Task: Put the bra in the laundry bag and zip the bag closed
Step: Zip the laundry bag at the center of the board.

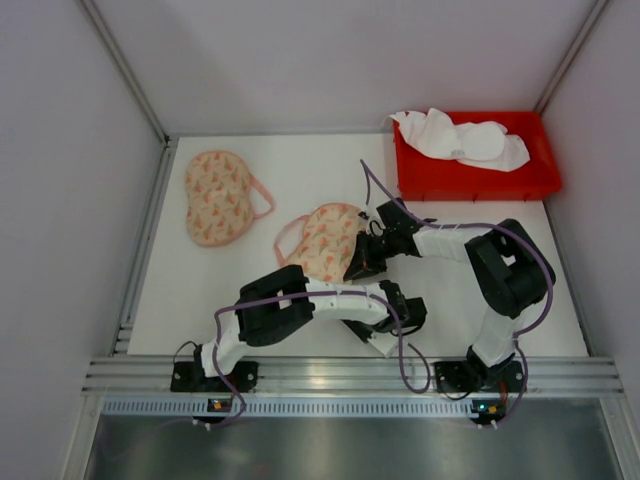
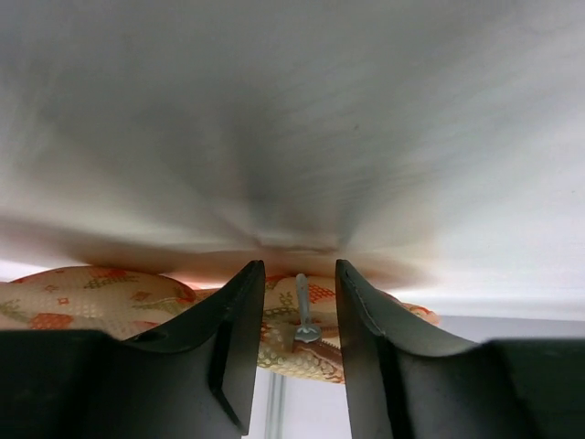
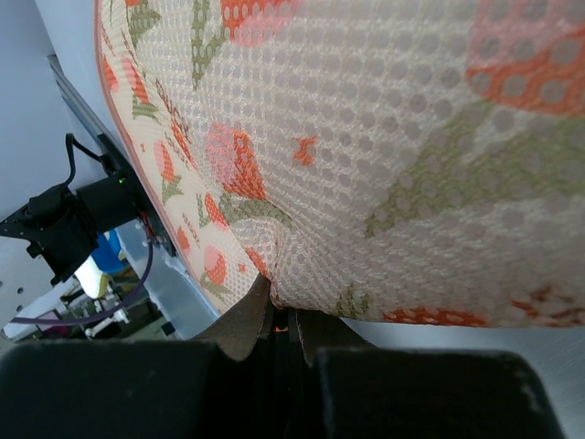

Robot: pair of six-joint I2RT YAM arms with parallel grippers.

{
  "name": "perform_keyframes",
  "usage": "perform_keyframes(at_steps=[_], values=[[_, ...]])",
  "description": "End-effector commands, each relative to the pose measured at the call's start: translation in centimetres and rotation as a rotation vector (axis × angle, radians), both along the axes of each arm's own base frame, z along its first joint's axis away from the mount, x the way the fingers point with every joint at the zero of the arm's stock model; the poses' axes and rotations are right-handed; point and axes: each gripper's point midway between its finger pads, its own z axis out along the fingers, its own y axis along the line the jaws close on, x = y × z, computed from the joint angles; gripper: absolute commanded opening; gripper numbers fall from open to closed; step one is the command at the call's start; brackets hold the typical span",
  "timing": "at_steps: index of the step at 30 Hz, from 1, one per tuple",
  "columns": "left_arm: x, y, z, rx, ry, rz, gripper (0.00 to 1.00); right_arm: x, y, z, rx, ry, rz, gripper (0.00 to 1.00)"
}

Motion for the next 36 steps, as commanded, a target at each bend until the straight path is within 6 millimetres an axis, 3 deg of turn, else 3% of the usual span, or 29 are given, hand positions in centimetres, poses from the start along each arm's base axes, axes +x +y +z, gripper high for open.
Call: perform_keyframes(at_steps=[1,4,8,10,17,24,36], values=[[0.3,1.3,0.2,0.065,-0.007,-0.018,0.42,-0.2,0.6,1.0,0.019,-0.034,0.033,0.00],[0.2,1.5,0.3,0.066,0.000,-0.020,0.31,-0.2,0.7,0.9,0.020,-0.039,0.037,0.00],[-0.4,1.6,0.4,0.066,0.025,-0.017,0.06,0.0,0.7,0.9,0.017,-0.043,0.039,0.00],[-0.9,1.5,0.6,0.054,0.037,-0.018,0.00,0.2,0.7,1.0,0.016,-0.046,0.038,0.00],[-4.5,1.7,0.9,0.039,0.125,-0.021,0.00,1.0,0.2,0.7,0.001,-0.055,0.029,0.00],[-7.5,3.2,1.0,0.054,0.193,-0.014,0.00,1.5,-0.3,0.2,-0.017,-0.065,0.039,0.00],[-10.5,7.0,1.6,0.046,0.295,0.021,0.00,4.4,-0.9,0.6,-0.072,-0.165,0.113,0.00]])
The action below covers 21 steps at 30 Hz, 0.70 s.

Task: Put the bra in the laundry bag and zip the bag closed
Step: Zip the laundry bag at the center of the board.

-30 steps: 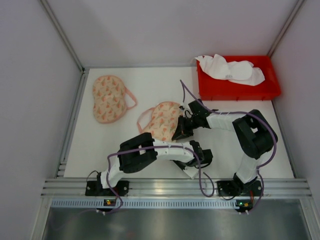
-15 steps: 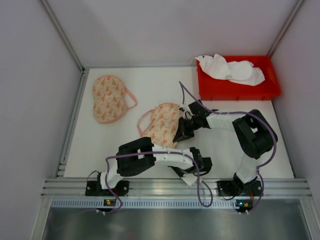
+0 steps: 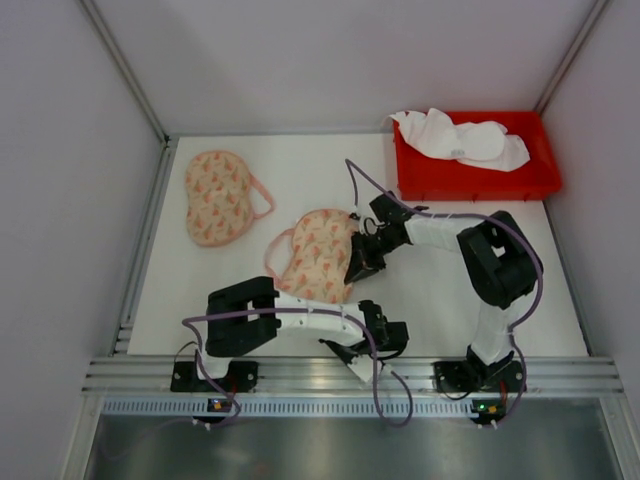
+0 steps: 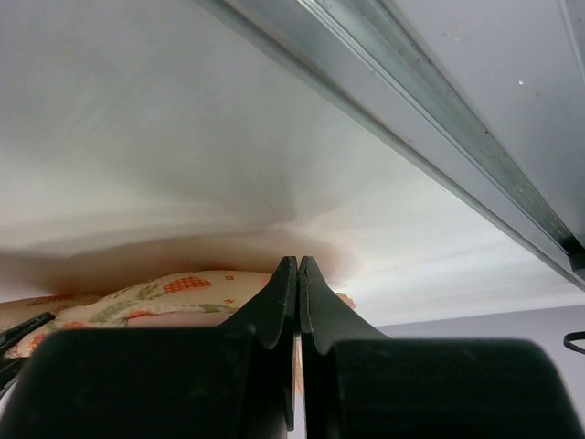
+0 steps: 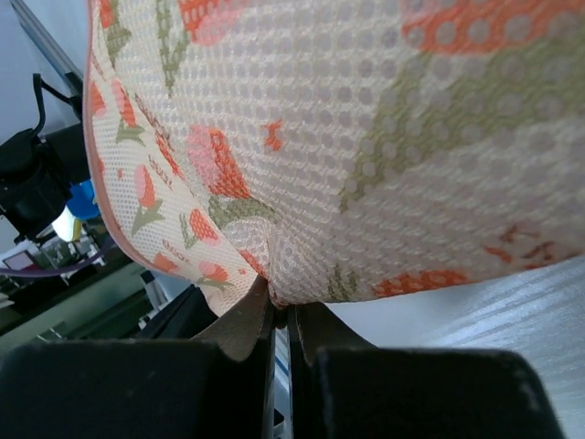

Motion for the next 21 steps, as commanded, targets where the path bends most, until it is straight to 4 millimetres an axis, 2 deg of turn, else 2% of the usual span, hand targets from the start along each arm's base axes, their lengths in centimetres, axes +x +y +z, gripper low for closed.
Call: perform_keyframes(at_steps=[1,2,4,5,6,9,12,14,15,19,21], values=[[-3.3,2.4,1.1,0.023,0.131,0.057,0.00,5.7,0.2,1.5,0.001,-0.218,-0.003,0.00],[-3.1,1.6,1.1,-0.011,0.123,0.061,0.00,5.8,0.3,1.6,0.005,-0.221,0.008,0.00],[-2.6,0.5,1.1,-0.050,0.103,0.081,0.00,5.8,0.8,2.9,0.024,-0.205,0.023,0.33],[-2.2,-0.8,1.4,-0.087,0.093,0.095,0.00,5.8,0.7,3.3,0.024,-0.205,0.020,0.49],[-1.9,-1.3,1.3,-0.096,0.093,0.112,0.00,5.6,0.7,4.3,0.032,-0.215,0.018,0.70],[-0.1,-3.3,1.2,-0.136,0.075,0.171,0.00,4.2,0.2,4.8,0.043,-0.175,0.033,0.87],[2.0,-4.8,0.8,-0.164,0.050,0.217,0.00,2.0,-1.4,4.4,0.019,-0.152,0.034,0.90],[2.8,-6.1,1.3,-0.205,0.046,0.229,0.00,1.1,-1.9,4.2,0.029,-0.141,0.031,0.91],[3.4,-6.4,1.2,-0.216,0.039,0.234,0.00,0.0,-2.4,3.7,0.030,-0.113,0.032,0.90],[4.4,-8.1,1.7,-0.266,0.016,0.229,0.00,-1.3,-1.2,4.6,0.151,-0.041,0.024,0.87],[4.5,-8.5,1.8,-0.276,0.013,0.227,0.00,-1.0,-0.9,4.7,0.164,-0.034,0.025,0.76]])
